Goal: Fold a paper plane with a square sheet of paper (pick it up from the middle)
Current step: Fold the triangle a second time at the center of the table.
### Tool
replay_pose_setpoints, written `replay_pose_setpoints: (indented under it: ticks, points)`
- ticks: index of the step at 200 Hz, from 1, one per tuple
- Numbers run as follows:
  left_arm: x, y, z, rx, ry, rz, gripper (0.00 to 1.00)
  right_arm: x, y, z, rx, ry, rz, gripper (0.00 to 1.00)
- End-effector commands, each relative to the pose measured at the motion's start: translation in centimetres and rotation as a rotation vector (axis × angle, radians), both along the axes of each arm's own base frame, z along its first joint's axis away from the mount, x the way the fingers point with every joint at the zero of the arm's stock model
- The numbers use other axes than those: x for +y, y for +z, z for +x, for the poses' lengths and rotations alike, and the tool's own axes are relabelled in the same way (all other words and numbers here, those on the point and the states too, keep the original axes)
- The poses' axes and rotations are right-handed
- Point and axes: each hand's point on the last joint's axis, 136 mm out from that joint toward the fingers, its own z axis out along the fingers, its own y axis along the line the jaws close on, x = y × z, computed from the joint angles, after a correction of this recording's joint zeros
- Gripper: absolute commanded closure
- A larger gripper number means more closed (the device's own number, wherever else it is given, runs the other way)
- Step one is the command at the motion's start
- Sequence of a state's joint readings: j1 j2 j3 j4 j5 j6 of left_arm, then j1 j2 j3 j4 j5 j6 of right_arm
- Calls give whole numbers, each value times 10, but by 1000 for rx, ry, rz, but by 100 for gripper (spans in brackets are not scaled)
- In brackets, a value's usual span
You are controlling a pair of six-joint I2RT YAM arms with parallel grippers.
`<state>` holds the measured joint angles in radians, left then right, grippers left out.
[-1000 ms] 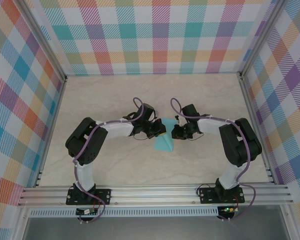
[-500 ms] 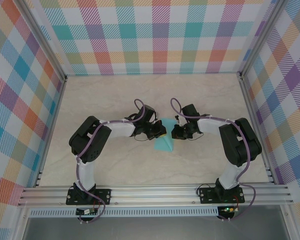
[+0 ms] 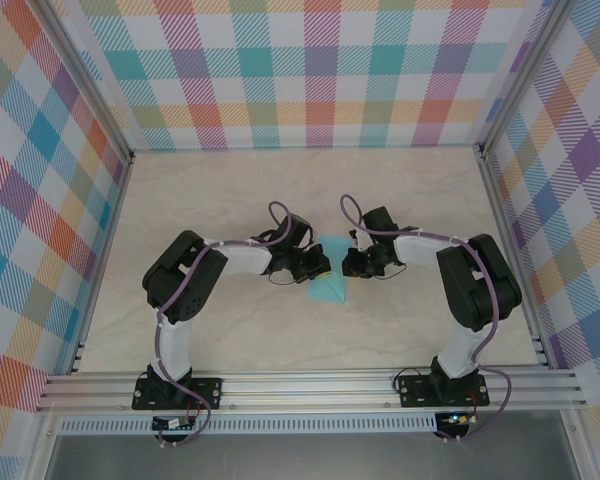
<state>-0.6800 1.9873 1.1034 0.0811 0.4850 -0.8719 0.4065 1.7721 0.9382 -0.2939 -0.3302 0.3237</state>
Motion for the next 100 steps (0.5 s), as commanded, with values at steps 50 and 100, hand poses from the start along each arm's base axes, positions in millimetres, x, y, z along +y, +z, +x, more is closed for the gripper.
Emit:
replay_pose_setpoints:
  ticks: [50, 100]
  points:
    - [6, -24, -12, 27, -17, 61, 100, -2, 3, 2, -1, 7, -15, 85]
    - [7, -25, -12, 27, -15, 65, 100, -8, 26, 0, -41, -19, -19, 72]
